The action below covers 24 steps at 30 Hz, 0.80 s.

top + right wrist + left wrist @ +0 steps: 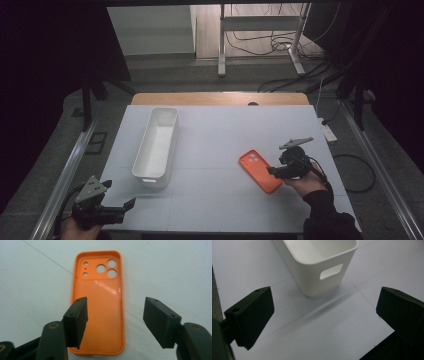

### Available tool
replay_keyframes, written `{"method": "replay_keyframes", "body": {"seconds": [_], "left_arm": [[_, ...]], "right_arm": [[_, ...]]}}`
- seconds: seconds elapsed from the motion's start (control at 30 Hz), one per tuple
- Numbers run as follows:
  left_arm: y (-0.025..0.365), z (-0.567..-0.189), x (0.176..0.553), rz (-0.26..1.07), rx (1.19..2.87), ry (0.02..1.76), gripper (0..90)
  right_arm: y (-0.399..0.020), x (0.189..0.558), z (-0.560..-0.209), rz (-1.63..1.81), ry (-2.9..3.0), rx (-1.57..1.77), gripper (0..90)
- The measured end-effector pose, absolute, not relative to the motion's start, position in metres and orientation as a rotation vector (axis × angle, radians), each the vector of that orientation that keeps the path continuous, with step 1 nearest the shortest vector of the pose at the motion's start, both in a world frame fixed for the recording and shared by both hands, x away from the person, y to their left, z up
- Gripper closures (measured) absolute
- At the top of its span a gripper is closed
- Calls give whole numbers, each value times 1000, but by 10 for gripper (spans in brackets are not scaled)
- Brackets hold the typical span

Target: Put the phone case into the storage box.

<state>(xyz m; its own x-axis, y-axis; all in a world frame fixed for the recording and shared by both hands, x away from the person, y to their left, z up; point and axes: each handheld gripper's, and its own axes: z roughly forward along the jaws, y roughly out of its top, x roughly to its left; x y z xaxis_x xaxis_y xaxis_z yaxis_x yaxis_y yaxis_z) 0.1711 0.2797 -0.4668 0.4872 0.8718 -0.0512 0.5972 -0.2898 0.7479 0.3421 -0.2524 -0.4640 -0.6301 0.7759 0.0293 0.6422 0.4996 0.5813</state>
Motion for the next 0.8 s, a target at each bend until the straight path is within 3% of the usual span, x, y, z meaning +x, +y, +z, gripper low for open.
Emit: {"method": "replay_keyframes", "body": {"seconds": [0.03, 0.07, 0.13, 0.33, 0.8], "left_arm": [[280, -467, 171, 483, 2007, 1209, 23], [279, -467, 171, 484, 2008, 1208, 23], [279, -467, 171, 485, 2011, 1208, 24], [279, -467, 171, 485, 2013, 1207, 24], [278, -467, 171, 488, 2018, 1204, 24]], "right_arm": [[-252, 343, -465, 835, 2505, 1213, 257], [-252, 343, -465, 835, 2505, 1213, 257], [-252, 344, -465, 835, 2491, 1219, 128], [-253, 345, -468, 863, 2460, 1244, 4], [-252, 351, -481, 806, 2451, 1219, 0]]}}
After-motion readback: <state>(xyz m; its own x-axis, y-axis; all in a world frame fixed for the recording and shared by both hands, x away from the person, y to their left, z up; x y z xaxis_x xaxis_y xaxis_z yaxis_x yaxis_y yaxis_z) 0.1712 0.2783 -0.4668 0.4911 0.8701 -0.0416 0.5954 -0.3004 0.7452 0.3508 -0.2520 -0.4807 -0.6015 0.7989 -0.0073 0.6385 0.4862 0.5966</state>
